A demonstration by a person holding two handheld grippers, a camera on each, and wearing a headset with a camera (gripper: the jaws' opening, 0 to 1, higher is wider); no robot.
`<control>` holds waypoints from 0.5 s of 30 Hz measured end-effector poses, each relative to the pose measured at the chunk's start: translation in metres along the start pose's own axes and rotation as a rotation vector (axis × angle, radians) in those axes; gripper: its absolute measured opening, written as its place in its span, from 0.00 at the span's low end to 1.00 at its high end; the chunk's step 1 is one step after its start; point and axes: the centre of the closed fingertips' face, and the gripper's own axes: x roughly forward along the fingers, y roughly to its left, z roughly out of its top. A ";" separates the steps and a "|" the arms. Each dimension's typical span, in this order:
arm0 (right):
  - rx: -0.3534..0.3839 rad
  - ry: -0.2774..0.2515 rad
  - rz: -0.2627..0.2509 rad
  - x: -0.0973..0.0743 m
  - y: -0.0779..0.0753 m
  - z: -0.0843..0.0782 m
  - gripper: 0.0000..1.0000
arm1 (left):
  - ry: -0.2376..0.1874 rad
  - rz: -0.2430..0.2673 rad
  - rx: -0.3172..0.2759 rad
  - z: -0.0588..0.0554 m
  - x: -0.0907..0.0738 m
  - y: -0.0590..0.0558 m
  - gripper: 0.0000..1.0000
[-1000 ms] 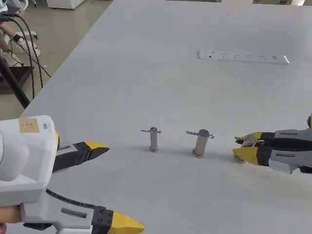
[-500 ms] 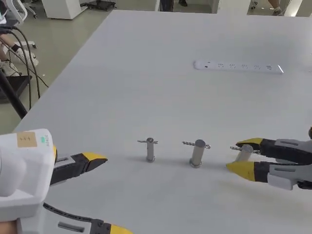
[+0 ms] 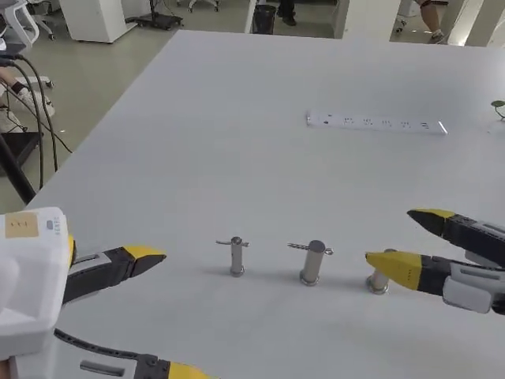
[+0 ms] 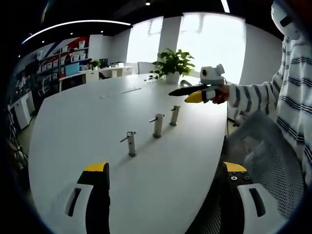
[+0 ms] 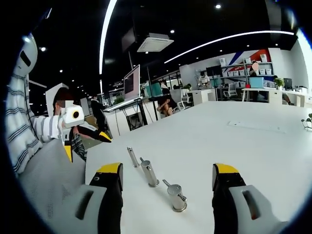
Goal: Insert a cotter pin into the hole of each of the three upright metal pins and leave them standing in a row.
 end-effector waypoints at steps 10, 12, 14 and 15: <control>0.059 -0.009 -0.057 -0.019 0.014 0.002 0.83 | -0.036 0.012 -0.042 0.000 -0.008 0.004 0.94; 0.065 0.008 -0.070 -0.021 0.015 -0.001 0.84 | -0.036 0.015 -0.042 -0.001 -0.008 0.005 0.94; 0.065 0.020 -0.078 -0.025 0.018 -0.003 0.87 | -0.042 0.017 -0.044 0.001 -0.009 0.006 0.94; 0.074 0.022 -0.084 -0.027 0.019 -0.004 0.88 | -0.048 0.020 -0.047 0.002 -0.010 0.007 0.94</control>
